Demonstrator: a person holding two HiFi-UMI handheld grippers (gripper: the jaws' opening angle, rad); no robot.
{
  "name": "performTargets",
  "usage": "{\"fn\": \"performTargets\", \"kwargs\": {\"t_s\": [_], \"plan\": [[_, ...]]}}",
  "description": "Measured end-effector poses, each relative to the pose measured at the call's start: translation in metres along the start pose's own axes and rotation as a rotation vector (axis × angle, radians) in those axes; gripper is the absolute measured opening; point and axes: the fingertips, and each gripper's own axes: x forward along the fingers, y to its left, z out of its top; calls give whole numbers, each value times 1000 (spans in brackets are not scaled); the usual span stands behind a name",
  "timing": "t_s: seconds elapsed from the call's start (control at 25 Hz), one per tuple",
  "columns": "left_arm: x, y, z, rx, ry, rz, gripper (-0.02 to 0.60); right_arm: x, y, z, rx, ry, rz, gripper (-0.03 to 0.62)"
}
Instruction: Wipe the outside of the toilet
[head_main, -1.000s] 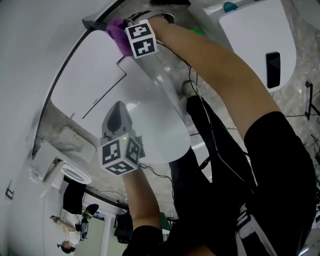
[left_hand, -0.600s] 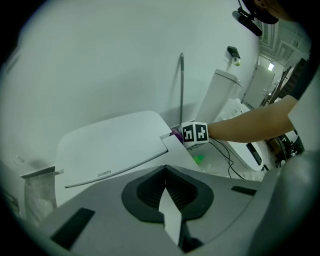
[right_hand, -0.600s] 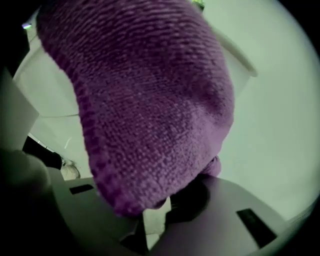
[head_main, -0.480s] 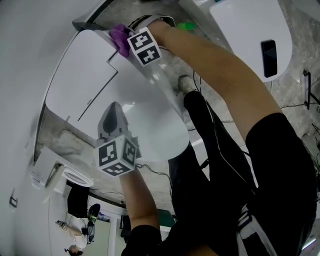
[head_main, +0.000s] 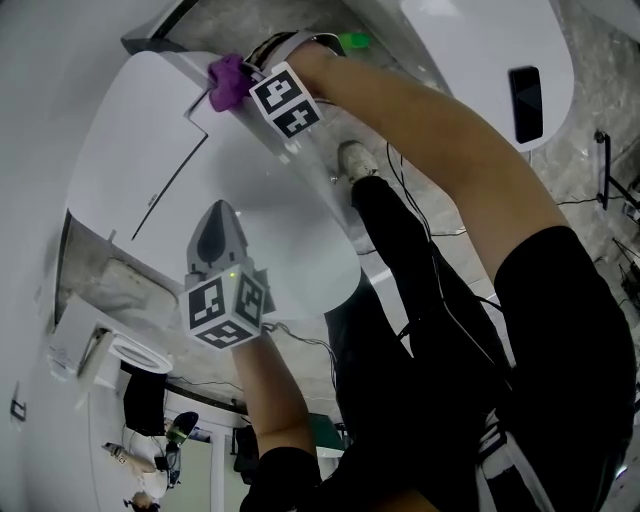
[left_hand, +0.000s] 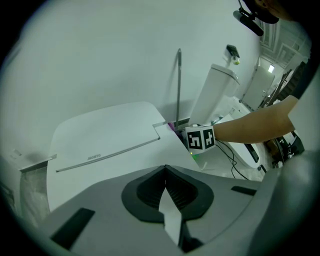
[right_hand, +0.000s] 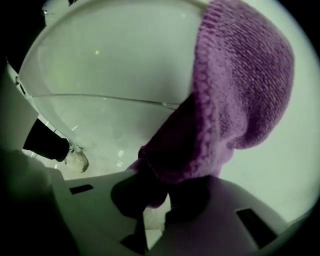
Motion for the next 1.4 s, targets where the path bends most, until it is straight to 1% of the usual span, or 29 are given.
{"fn": "performTargets", "kwargs": {"t_s": [0.16, 0.4, 0.72, 0.88, 1.08, 1.4], "plan": [[1, -6, -10, -23, 7, -1, 8, -3, 21, 0, -34, -4, 9, 52], [-8, -21, -29, -14, 12, -17, 8, -10, 68, 4, -66, 2, 31, 52], [-25, -22, -62, 36, 11, -55, 8, -21, 128, 22, -50, 38, 34, 52], [-31, -28, -81, 72, 12, -82, 8, -28, 155, 24, -19, 54, 23, 52], [-42, -33, -115, 121, 31, -122, 8, -38, 190, 35, 22, 81, 11, 52], [-60, -36, -153, 198, 45, -167, 8, -50, 245, 47, 76, 109, -6, 52]]}}
